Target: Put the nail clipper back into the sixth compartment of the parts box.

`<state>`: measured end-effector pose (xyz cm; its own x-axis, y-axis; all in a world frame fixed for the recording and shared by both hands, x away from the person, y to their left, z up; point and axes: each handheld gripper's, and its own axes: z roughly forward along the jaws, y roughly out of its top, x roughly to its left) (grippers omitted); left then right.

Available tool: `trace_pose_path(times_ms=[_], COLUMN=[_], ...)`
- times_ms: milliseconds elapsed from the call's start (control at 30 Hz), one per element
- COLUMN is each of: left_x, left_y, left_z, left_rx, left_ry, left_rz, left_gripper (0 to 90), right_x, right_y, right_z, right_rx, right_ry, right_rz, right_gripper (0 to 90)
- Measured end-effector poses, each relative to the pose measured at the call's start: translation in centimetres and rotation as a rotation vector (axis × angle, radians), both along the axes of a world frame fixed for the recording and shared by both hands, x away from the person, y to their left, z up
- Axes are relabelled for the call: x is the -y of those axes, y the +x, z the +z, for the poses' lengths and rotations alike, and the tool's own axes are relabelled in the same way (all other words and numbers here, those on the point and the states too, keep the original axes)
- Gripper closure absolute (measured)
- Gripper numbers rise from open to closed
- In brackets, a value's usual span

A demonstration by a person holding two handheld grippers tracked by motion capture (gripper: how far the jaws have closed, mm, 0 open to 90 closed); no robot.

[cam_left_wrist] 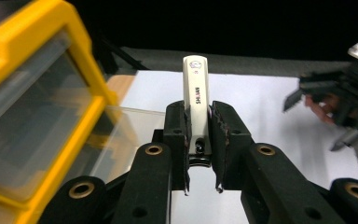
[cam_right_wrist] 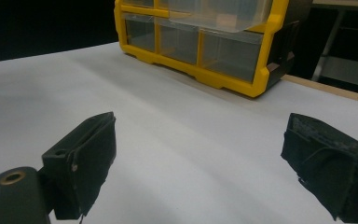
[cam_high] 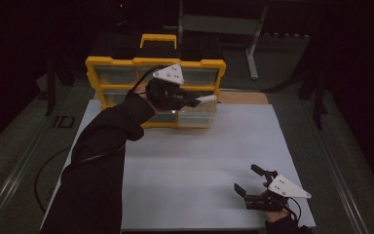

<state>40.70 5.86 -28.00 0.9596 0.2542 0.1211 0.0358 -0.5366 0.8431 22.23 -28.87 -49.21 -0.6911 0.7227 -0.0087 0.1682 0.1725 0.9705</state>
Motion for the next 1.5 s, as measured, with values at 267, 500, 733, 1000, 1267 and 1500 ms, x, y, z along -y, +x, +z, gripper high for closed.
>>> trace_pose_path(times_ms=[267,500,733,1000,1267,1500], left_x=[0.5,0.8,0.9,1.2,1.5,1.6], left_y=[1.6,2.6,3.4,4.1,4.5,4.8], left_z=[0.1,-0.5,-1.8,-3.6,-5.1,-6.1], left_rx=[0.004,-0.043,-0.097,-0.148,-0.161,-0.153], left_ry=[-0.027,-0.023,0.004,0.050,0.078,0.068], left_rz=[0.091,0.161,0.186,0.202,0.178,0.190], left_gripper=[78.4,78.4,78.4,78.4,78.4,78.0], right_x=[0.1,0.2,0.2,0.2,0.2,0.2], right_y=[0.1,0.1,0.1,0.1,0.1,0.1], right_z=[0.0,0.0,0.0,-0.1,-0.1,-0.2], right_rx=[0.000,0.002,0.006,-0.001,-0.002,-0.005], right_ry=[0.003,0.007,0.004,0.000,0.003,-0.009], right_rz=[0.002,0.002,0.005,0.006,0.006,0.009], right_gripper=[9.9,9.9,9.9,9.9,9.9,9.9])
